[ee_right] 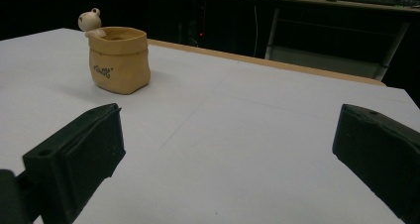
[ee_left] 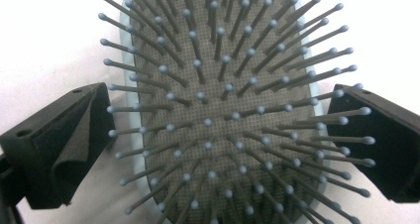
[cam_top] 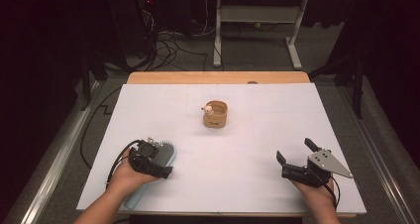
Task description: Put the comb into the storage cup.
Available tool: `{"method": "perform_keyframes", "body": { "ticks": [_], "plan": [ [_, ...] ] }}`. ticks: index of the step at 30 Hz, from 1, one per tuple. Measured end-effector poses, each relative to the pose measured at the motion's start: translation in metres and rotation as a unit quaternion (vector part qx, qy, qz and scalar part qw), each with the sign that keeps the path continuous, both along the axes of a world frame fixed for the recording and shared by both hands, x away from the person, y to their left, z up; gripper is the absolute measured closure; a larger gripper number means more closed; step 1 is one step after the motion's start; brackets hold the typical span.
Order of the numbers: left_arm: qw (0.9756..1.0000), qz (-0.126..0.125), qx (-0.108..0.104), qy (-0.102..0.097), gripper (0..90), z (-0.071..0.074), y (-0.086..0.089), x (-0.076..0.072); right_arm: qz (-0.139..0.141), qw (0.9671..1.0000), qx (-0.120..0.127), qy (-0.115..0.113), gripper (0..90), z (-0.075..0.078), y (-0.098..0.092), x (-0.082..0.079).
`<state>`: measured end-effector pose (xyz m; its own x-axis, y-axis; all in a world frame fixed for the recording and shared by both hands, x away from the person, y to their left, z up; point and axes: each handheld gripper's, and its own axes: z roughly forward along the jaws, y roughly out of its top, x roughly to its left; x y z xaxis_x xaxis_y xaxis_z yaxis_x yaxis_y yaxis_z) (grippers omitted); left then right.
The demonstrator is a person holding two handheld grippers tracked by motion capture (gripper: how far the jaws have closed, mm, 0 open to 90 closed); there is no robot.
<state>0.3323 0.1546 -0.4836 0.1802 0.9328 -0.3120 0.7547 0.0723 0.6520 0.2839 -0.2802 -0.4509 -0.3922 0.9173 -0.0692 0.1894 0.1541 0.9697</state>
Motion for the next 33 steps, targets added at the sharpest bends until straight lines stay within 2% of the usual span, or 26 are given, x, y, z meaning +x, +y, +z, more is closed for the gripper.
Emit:
{"method": "perform_keyframes", "body": {
  "ticks": [10, 13, 17, 26, 33],
  "plan": [
    [1.0, 0.004, 0.006, 0.006, 3.1, 0.0009, -0.001, 0.001, -0.001, 1.0, 0.0, 0.0, 0.1, 0.0, -0.0001, -0.0001],
    [0.9999, 0.007, 0.006, 0.005, 6.8, 0.0024, -0.0018, 0.0004, -0.002, 1.0, -0.001, 0.0, 0.1, -0.0001, 0.0002, -0.0002],
    [1.0, -0.001, 0.007, 0.004, 17.5, 0.0055, -0.0034, -0.0019, -0.003, 1.0, -0.001, 0.0, 0.1, 0.0002, 0.0004, -0.0004],
    [0.9999, 0.007, 0.006, 0.002, 19.2, 0.0057, -0.0037, -0.002, -0.002, 1.0, -0.001, 0.0, 0.1, 0.0001, 0.0002, -0.0003],
    [0.9999, 0.01, 0.001, -0.009, 20.1, 0.0052, -0.0024, -0.0043, -0.003, 1.0, -0.001, 0.0, 0.1, -0.0002, 0.0, -0.0003]
  ]
}}
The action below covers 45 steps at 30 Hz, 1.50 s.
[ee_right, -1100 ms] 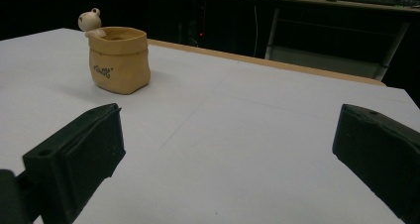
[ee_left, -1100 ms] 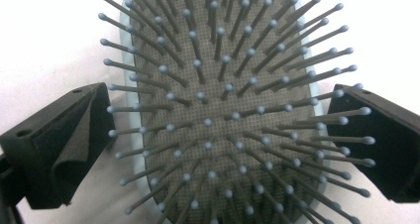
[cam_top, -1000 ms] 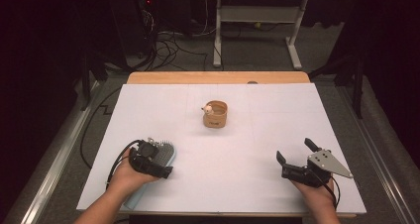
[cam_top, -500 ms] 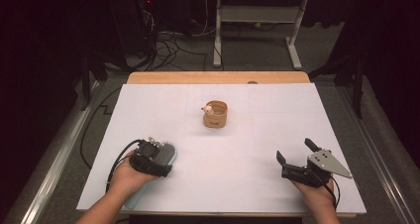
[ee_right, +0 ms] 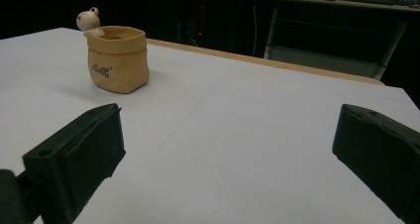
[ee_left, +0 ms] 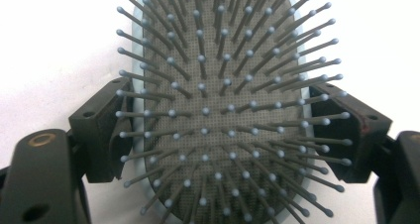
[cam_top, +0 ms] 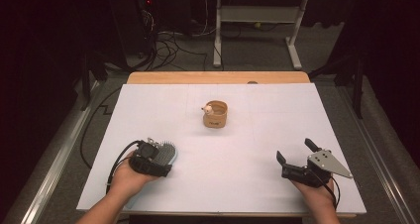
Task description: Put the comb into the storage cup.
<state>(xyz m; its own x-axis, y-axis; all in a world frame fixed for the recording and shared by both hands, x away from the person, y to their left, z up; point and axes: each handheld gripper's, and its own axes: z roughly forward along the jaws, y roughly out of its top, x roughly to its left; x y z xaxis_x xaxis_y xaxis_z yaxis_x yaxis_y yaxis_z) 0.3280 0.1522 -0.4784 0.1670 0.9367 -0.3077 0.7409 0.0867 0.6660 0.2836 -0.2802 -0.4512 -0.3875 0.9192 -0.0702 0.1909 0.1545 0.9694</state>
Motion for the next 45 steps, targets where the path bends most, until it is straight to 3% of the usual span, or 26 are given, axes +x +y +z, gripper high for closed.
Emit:
{"method": "perform_keyframes", "body": {
  "ticks": [15, 27, 40, 45],
  "plan": [
    [0.9998, -0.01, -0.014, -0.009, 20.6, 0.008, 0.003, -0.003, -0.002, 1.0, 0.006, 0.003, 0.1, -0.001, -0.002, 0.001],
    [0.9973, -0.022, -0.039, -0.059, 20.6, 0.023, -0.001, -0.011, -0.002, 1.0, 0.006, -0.001, 0.1, 0.0, -0.002, 0.0],
    [0.9898, -0.029, -0.086, -0.109, 20.6, 0.036, 0.001, -0.015, -0.001, 1.0, 0.007, -0.002, 0.1, 0.001, -0.002, 0.0],
    [0.9856, -0.026, -0.099, -0.135, 20.6, 0.04, 0.001, -0.017, 0.001, 1.0, 0.006, -0.005, 0.1, 0.001, -0.001, -0.001]
  ]
}}
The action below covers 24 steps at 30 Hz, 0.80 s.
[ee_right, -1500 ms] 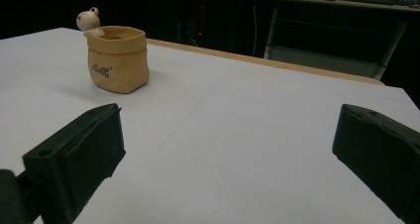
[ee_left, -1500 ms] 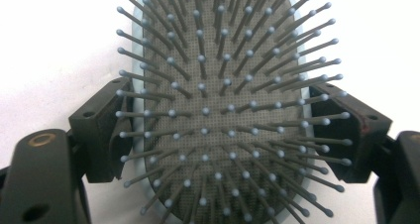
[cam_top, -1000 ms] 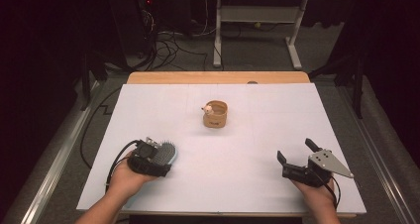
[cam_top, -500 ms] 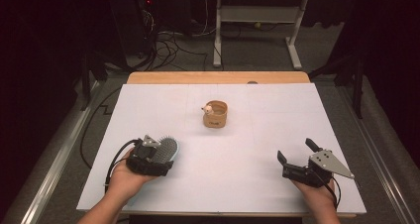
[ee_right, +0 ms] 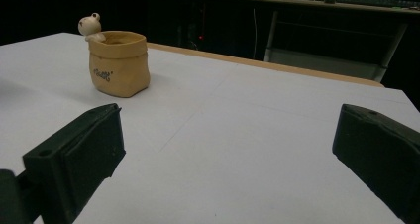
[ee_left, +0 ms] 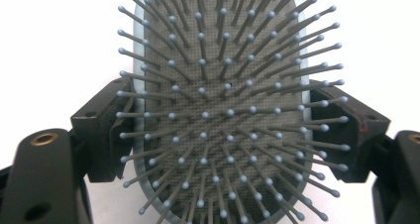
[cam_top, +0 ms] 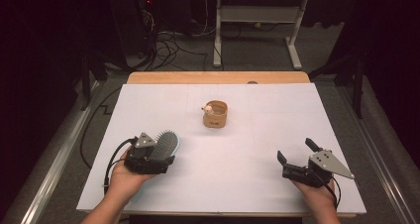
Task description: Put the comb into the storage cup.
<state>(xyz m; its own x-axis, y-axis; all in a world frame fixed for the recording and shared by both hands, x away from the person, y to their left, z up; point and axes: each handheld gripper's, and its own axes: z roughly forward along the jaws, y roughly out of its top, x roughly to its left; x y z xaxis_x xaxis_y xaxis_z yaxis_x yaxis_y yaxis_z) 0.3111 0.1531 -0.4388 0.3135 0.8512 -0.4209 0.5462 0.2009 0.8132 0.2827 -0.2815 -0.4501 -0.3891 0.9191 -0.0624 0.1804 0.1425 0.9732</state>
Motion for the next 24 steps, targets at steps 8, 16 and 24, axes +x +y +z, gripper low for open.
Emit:
{"method": "perform_keyframes", "body": {
  "ticks": [8, 16, 24],
  "plan": [
    [0.9991, 0.004, -0.031, -0.03, 20.6, 0.007, -0.001, 0.003, -0.001, 1.0, -0.002, -0.005, 0.1, 0.001, 0.0, -0.001],
    [0.9969, 0.014, -0.062, -0.046, 20.6, 0.011, 0.003, 0.009, 0.004, 0.9999, -0.007, -0.009, 0.1, 0.003, 0.002, -0.002],
    [0.9938, 0.018, -0.085, -0.069, 20.5, 0.014, 0.006, 0.01, 0.005, 0.9999, -0.009, -0.011, 0.1, 0.003, 0.003, -0.003]
  ]
}}
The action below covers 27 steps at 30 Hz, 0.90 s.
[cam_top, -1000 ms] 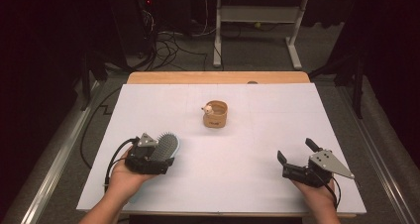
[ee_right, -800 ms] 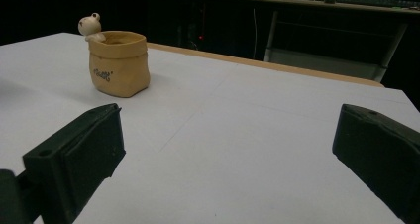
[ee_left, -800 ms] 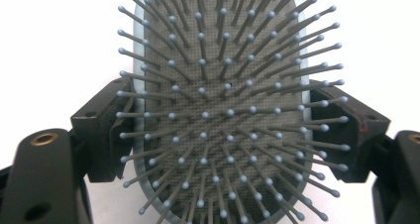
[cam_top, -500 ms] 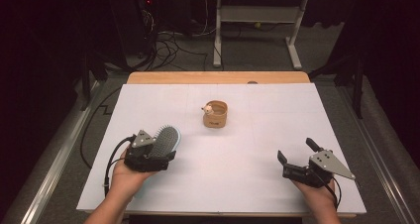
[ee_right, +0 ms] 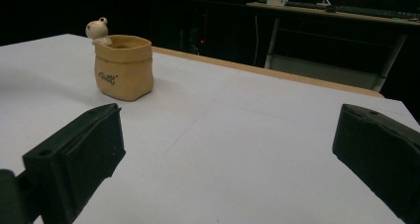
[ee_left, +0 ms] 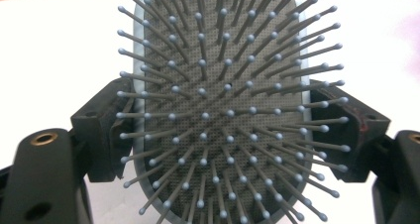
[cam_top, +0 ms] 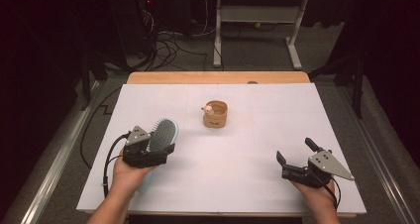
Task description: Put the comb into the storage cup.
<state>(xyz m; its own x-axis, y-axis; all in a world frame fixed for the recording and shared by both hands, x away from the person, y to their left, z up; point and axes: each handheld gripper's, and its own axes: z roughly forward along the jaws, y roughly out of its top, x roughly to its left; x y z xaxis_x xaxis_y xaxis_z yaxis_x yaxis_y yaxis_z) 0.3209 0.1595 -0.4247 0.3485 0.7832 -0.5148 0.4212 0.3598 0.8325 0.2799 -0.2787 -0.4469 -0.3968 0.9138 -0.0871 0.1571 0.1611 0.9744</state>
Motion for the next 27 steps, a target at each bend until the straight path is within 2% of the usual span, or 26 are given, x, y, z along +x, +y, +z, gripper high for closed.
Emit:
{"method": "perform_keyframes", "body": {
  "ticks": [4, 14, 18, 27],
  "plan": [
    [0.9997, 0.003, -0.017, -0.016, 20.5, 0.002, -0.001, 0.001, -0.003, 1.0, 0.001, -0.002, 0.1, 0.001, -0.002, -0.001],
    [0.998, -0.002, -0.032, -0.055, 20.5, 0.004, 0.0, -0.005, -0.006, 1.0, 0.004, 0.001, 0.1, 0.001, -0.004, -0.001],
    [0.9972, -0.011, -0.036, -0.064, 20.5, 0.003, -0.001, -0.009, -0.006, 1.0, 0.003, 0.002, 0.1, 0.0, -0.004, -0.001],
    [0.9943, -0.02, -0.043, -0.096, 20.5, 0.006, -0.005, -0.019, 0.001, 1.0, -0.001, 0.0, 0.1, 0.0, -0.001, 0.0]
  ]
}}
